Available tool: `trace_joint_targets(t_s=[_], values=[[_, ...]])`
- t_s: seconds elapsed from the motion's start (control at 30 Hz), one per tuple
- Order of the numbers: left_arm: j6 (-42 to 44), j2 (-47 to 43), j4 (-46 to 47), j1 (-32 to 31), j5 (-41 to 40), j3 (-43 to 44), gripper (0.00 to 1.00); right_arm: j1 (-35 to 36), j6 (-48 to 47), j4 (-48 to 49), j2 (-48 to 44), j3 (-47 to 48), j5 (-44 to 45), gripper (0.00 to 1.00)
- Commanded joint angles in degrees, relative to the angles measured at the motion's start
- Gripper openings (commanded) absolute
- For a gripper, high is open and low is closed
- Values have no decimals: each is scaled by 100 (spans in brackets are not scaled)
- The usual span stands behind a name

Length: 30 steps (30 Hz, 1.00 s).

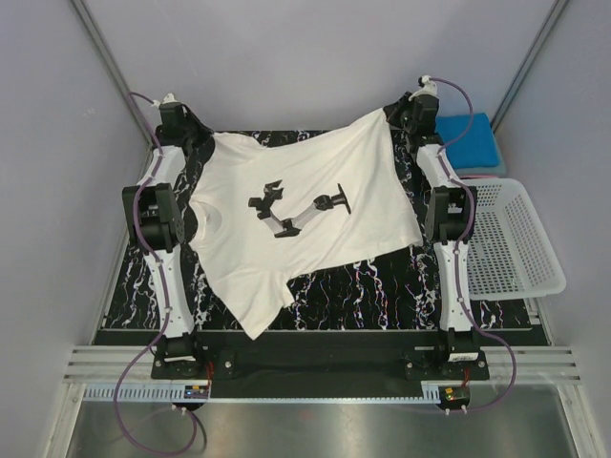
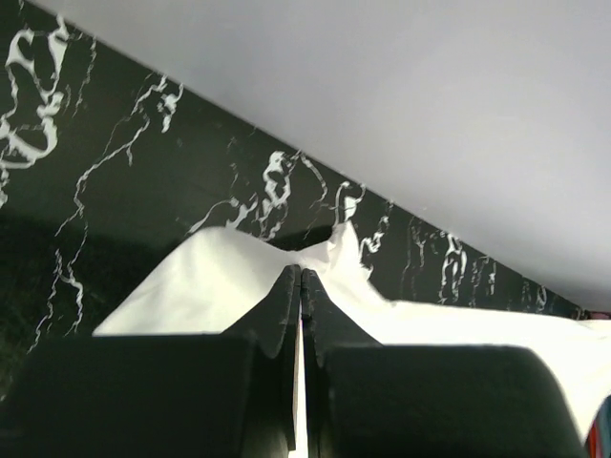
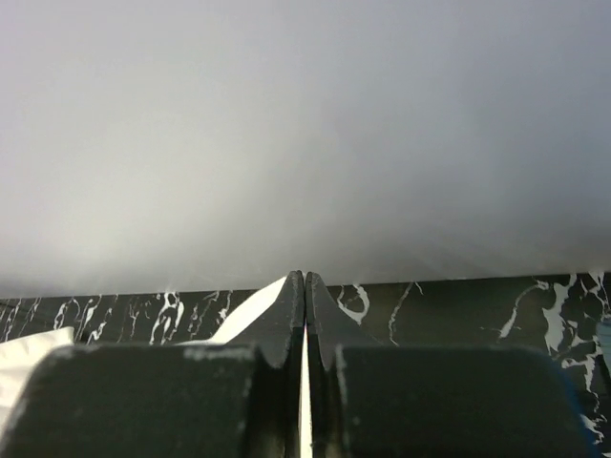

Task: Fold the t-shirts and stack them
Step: Flatten the tshirt out

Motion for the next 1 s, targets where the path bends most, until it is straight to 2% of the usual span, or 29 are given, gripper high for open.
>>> trace_joint_targets(t_s=[0.0, 0.17, 0.37, 0.57, 0.73, 0.83, 0.97], values=[[22, -380, 275, -17, -152, 62, 0, -61, 197, 780, 63, -78, -244, 0], [30, -538, 204, -17, -257, 45, 0, -52, 188, 657, 195, 90, -447, 0], [118, -617, 371, -17, -204, 273, 0, -78, -67, 657, 55, -297, -456, 0], [136, -1046, 275, -17, 7, -16, 0, -192, -67, 684, 11, -490, -543, 0], [355, -1654, 223, -17, -291, -877, 0, -272, -137, 754, -279, -876, -649, 0], [908, -1795, -478, -184, -967, -685, 0, -272, -234, 422, -367, -772, -666, 0], [1295, -2023, -806, -474, -1389, -772, 0, -465, -400, 332, -629, -1087, -790, 0]])
